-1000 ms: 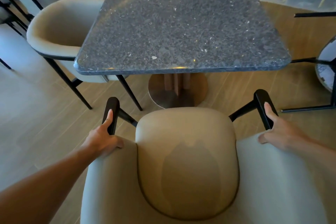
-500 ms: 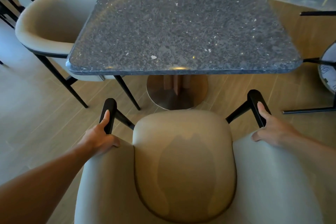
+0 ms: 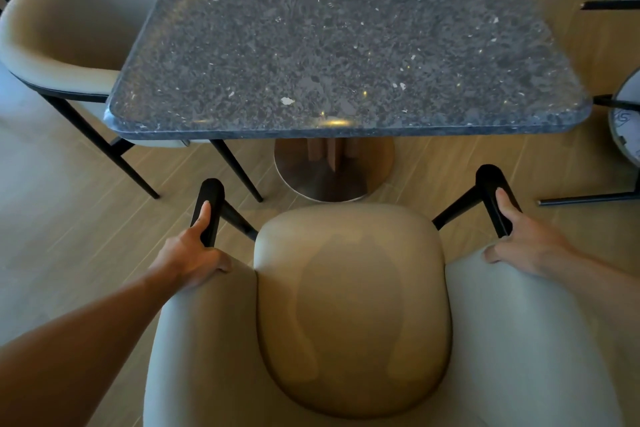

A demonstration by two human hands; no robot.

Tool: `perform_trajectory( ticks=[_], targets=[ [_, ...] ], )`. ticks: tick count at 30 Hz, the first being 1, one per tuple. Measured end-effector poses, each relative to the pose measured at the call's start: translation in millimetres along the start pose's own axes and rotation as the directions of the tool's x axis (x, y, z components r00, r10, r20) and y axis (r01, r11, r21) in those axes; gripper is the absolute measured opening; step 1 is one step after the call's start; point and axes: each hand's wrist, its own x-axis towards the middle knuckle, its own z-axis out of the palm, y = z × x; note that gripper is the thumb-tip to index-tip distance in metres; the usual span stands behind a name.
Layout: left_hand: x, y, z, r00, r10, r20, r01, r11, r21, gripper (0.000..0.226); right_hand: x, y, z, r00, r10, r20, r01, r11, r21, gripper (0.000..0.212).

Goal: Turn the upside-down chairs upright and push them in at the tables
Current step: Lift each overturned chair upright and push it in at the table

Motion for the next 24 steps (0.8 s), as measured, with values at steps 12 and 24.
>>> perform_trajectory(
  ticks=[12,24],
  targets=[
    [-22,27,5,0.991,-0.003,-0.131,0.038,0.962,0.269,0.118,-7,-6,8,0.994,-0.006,-0.108,0.0,0.998,-0.06,0.122],
    [-23,27,9,0.977,-0.005,-0.215,0.04,0.986,0.161,0.122,0,-7,15,0.968,0.028,-0.247,-0.045,0.997,-0.062,0.121]
  ],
)
